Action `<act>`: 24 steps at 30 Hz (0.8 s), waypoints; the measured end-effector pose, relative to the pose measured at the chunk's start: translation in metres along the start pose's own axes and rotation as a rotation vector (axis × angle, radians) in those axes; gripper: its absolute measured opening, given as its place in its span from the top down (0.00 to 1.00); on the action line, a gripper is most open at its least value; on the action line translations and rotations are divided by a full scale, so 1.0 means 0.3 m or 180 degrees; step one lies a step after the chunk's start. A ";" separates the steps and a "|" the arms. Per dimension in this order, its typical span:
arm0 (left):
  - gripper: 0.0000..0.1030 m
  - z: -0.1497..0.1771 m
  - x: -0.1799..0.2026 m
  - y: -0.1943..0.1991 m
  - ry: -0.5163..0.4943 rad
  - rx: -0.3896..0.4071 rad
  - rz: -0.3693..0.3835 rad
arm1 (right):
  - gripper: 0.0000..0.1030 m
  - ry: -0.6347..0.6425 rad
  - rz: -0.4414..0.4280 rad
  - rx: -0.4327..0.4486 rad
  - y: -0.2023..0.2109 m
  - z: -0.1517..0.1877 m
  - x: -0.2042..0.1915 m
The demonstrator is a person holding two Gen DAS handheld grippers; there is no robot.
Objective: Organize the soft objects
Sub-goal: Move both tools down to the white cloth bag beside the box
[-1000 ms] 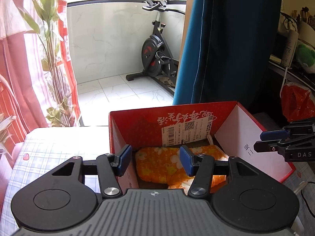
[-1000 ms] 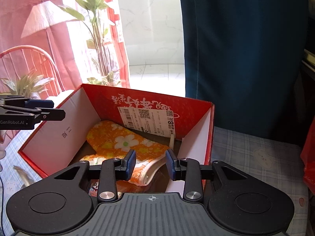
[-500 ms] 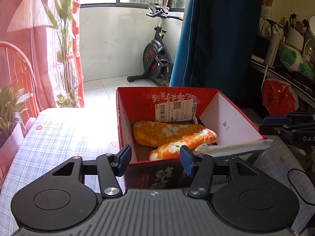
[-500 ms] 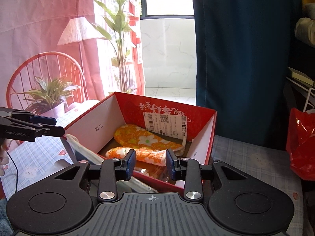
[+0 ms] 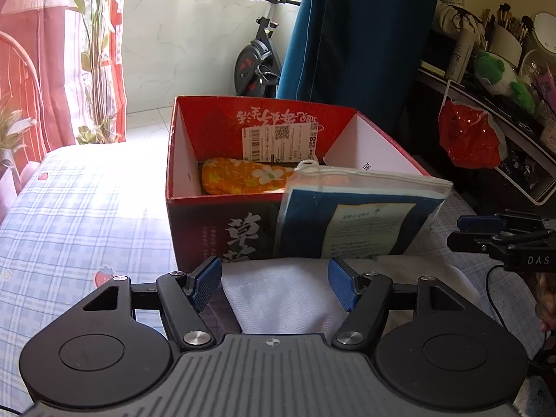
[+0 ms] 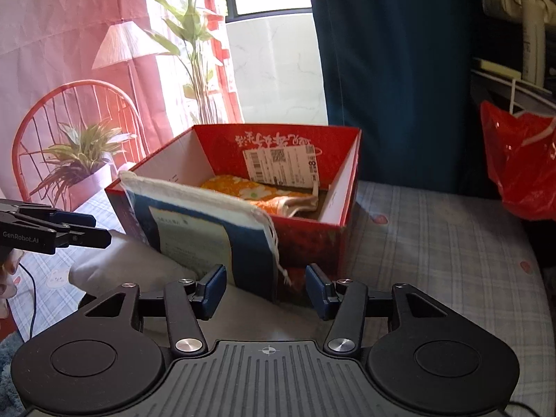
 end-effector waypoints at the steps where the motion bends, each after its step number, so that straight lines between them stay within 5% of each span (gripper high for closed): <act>1: 0.30 0.009 0.005 -0.009 0.0019 -0.0017 0.0025 | 0.48 -0.0027 -0.0025 -0.0043 -0.009 0.016 -0.002; 24: 0.22 0.151 0.027 -0.123 0.0256 -0.0156 0.0437 | 0.28 -0.0331 -0.0033 -0.0229 -0.134 0.176 -0.085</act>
Point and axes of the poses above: each gripper's, at about its wrist camera, not at the fingertips, and y roughly against the way its jaws point, x to its right, z to its underside, the point moved 2 cm from there along -y, roughly the way its jaws point, and after that the axes turned 14 degrees about z, right-handed, at the moved point
